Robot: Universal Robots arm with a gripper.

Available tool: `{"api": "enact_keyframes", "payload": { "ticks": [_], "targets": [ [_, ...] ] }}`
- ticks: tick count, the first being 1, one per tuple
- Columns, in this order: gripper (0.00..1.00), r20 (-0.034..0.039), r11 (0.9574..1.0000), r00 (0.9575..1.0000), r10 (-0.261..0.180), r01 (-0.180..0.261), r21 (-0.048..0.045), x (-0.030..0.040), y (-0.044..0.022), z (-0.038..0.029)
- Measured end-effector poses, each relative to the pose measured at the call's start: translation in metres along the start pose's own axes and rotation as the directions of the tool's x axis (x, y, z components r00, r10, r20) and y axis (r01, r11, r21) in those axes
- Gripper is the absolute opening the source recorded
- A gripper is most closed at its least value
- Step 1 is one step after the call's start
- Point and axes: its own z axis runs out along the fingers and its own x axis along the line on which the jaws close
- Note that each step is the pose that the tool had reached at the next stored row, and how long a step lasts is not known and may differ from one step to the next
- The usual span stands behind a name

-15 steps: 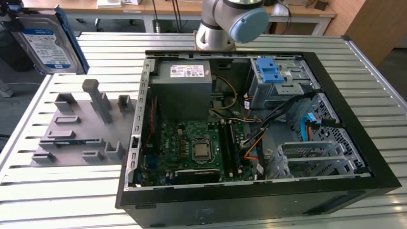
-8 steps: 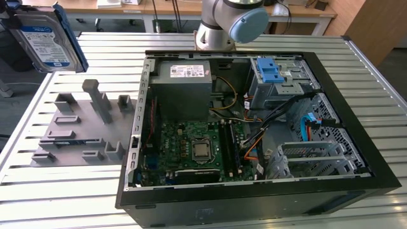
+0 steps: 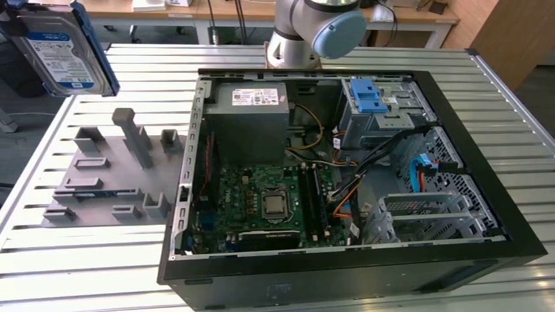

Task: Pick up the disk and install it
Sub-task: 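Pick up the disk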

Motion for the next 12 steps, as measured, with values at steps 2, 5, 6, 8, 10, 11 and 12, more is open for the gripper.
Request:
{"api": "enact_keyframes", "payload": {
  "ticks": [2,5,6,8,10,11,12],
  "targets": [
    [0.36,0.0,1.0,1.0,0.0,0.0,0.0001,-0.0001,0.0,-0.0011],
    [0.36,0.0,1.0,1.0,0.0,0.0,0.0001,-0.0004,0.0001,-0.0026],
    [0.36,0.0,1.0,1.0,0.0,0.0,0.0001,-0.0004,0.0002,-0.0032],
    [0.36,0.0,1.0,1.0,0.0,0.0,0.0001,-0.0005,0.0002,-0.0043],
    [0.36,0.0,1.0,1.0,0.0,0.0,0.0001,-0.0007,0.0002,-0.0054],
    [0.36,0.0,1.0,1.0,0.0,0.0,0.0001,-0.0007,0.0003,-0.006],
    [0.36,0.0,1.0,1.0,0.0,0.0,0.0001,-0.0008,0.0003,-0.0066]
  ]
}}
